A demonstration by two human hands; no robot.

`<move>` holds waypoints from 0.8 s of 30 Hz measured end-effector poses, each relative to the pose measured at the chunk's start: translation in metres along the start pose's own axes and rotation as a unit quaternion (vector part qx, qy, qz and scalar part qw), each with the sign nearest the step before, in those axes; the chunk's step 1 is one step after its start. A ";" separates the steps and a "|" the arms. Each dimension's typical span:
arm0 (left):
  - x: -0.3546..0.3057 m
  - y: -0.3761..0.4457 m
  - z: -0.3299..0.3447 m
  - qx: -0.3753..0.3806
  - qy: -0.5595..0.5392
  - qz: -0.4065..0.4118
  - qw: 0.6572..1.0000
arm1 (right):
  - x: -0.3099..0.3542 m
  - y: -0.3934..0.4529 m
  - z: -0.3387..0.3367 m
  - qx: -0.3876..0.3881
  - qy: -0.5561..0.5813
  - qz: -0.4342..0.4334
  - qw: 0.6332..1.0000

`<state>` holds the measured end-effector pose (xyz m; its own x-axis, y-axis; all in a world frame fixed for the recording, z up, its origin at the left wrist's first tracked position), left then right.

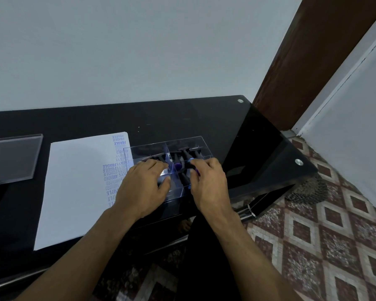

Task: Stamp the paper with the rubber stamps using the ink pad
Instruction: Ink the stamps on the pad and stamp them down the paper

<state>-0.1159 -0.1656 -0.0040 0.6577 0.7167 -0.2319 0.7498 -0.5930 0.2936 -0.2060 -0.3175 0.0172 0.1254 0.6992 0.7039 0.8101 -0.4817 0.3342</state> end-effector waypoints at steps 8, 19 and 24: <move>0.029 -0.024 -0.017 -0.016 0.025 -0.010 1.000 | 0.040 -0.001 0.015 -0.022 0.045 -0.060 0.997; 0.140 -0.107 -0.070 -0.006 0.082 -0.138 0.987 | 0.138 -0.016 0.104 0.103 0.089 -0.088 0.987; 0.191 -0.153 -0.092 -0.009 0.116 -0.211 0.971 | 0.183 -0.032 0.153 0.168 0.109 -0.119 0.973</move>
<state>-0.1113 0.0961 -0.0075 0.2570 0.9589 -0.1201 0.9459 -0.2241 0.2347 -0.1217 -0.0933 0.0389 -0.1827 0.6230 0.7606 0.9473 -0.0955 0.3058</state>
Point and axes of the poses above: each hand's wrist, its own y-axis towards the middle knuckle, its own z-axis out of the palm, x = y × z, the point moved 1 cm from there along y, towards the middle knuckle, and after that the axes turned 15 degrees about y, right-handed, at the moved point
